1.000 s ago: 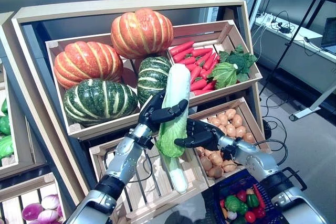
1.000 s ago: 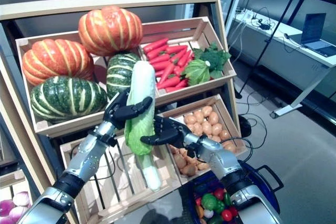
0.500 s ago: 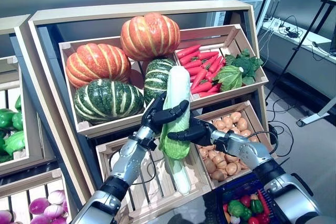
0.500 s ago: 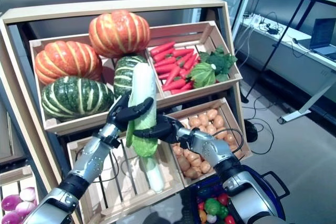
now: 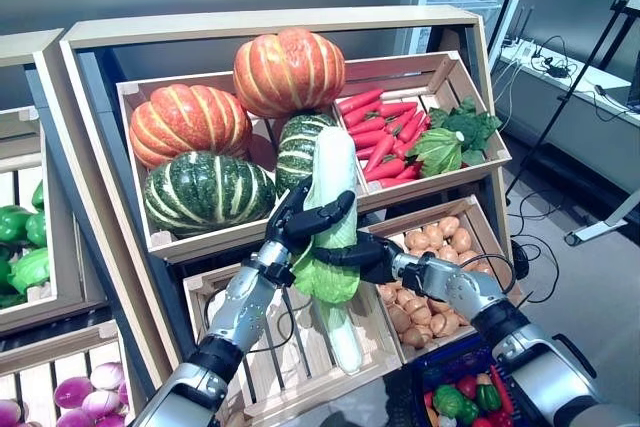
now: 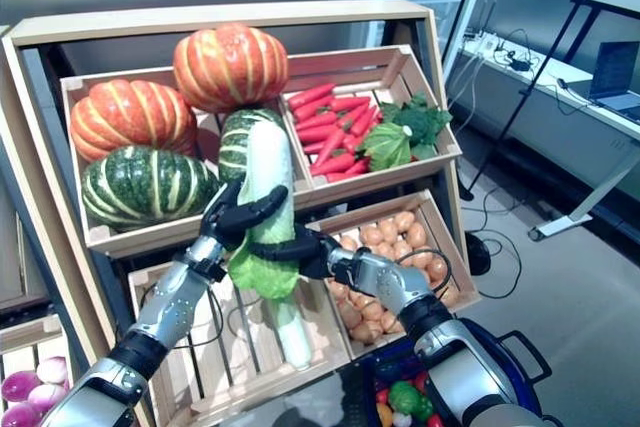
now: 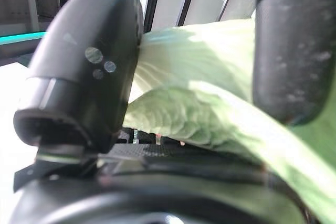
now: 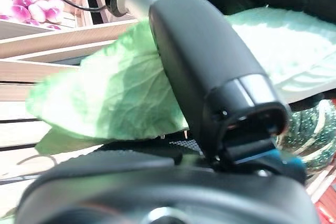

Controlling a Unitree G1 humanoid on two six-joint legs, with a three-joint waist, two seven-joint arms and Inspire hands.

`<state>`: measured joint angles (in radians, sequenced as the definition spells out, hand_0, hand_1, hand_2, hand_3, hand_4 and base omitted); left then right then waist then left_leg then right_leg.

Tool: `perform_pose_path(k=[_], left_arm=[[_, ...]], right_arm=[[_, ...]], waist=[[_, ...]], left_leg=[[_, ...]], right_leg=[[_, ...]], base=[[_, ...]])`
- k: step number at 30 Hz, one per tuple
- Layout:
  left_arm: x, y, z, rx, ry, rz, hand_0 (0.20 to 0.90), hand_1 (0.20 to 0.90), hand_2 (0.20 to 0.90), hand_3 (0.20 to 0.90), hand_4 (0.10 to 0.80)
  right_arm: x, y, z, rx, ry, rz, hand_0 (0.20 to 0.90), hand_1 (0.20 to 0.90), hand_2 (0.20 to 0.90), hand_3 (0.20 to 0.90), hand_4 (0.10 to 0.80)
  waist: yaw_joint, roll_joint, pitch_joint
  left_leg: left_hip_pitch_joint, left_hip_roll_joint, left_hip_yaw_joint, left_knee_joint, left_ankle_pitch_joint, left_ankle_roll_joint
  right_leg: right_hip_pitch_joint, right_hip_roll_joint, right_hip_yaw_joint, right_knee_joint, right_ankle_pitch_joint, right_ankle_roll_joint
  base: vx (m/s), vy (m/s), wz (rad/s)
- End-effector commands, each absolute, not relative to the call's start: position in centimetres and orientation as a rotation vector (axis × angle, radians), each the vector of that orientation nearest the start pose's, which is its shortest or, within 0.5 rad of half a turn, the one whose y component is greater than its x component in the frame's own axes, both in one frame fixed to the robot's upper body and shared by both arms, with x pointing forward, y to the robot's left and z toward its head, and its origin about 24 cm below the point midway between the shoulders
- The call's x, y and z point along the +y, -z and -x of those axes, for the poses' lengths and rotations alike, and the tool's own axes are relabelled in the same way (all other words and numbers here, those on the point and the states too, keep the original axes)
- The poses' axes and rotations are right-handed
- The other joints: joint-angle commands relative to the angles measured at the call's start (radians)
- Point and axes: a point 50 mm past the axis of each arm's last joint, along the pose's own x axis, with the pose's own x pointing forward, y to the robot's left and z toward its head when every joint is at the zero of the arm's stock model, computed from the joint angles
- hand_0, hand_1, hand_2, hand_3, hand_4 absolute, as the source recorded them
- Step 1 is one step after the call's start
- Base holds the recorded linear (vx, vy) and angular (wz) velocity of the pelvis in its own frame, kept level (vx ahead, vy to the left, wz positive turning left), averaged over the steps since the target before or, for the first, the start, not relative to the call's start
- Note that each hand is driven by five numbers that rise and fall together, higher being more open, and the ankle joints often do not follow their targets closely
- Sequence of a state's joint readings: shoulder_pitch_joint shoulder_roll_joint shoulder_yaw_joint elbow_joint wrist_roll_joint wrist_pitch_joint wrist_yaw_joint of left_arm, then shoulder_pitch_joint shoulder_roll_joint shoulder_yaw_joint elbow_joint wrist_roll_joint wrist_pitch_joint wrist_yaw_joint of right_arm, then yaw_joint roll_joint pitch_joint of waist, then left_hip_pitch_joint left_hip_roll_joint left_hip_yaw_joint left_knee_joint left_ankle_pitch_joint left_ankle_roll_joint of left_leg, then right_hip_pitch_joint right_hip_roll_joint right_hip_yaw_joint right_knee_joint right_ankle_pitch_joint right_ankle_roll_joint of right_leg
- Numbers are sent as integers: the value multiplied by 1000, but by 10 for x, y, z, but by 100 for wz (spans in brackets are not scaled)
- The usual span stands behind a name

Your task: Put vegetables into the basket

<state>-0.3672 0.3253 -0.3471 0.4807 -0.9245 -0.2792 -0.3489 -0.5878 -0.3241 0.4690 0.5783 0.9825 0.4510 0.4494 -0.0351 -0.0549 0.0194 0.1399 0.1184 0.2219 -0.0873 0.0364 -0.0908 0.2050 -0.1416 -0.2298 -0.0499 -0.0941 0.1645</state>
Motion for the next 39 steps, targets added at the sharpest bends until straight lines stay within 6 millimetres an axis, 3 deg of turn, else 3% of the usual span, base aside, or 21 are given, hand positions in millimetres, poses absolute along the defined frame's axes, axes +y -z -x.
perform_pose_path(k=[1,9,10,11,17,28,39], left_arm=[[79,-123,-325,-351,760,527,300,300,300,300,400],[87,-118,-324,-333,729,507,300,300,300,300,400],[88,-116,-324,-322,723,498,573,573,573,573,582],[89,-114,-324,-307,722,495,900,900,900,900,800],[102,-102,-321,-241,717,400,900,900,900,900,800],[172,-82,-321,-151,500,177,900,900,900,900,800],[224,-70,-314,-118,324,96,900,900,900,900,800]], right_arm=[[-63,-88,-348,346,-878,-572,300,300,300,300,400],[-69,-92,-346,299,-865,-573,300,300,300,300,400],[-70,-92,-346,291,-859,-572,300,300,300,300,400],[-72,-93,-345,281,-854,-569,300,300,300,300,400],[-90,-90,-343,242,-782,-541,300,300,300,300,400],[-169,-59,-326,226,-544,-499,300,300,300,300,400],[-228,-40,-305,237,-357,-476,300,300,300,300,400]], waist=[[11,19,-71],[3,19,-72],[2,19,-72],[1,20,-72],[-8,22,-66],[-29,28,-54],[-51,32,-36]], left_leg=[[-17,-18,-31,0,-54,9],[-20,-18,-31,0,-53,9],[-20,-18,-30,0,-53,9],[-20,-18,-28,0,-53,9],[-19,-14,-18,0,-53,9],[-17,-3,5,0,-48,9],[-11,5,20,3,-48,5]], right_leg=[[-90,31,60,-34,106,-46],[-95,31,68,-36,109,-45],[-95,31,69,-36,108,-45],[-96,31,69,-36,109,-44],[-100,30,72,-33,109,-40],[-106,32,81,-29,110,-33],[-103,39,91,-25,103,-32]], base=[[0,0,0],[0,0,0],[0,0,0],[0,0,0],[0,0,0],[-1,0,-1],[-7,7,-10]])
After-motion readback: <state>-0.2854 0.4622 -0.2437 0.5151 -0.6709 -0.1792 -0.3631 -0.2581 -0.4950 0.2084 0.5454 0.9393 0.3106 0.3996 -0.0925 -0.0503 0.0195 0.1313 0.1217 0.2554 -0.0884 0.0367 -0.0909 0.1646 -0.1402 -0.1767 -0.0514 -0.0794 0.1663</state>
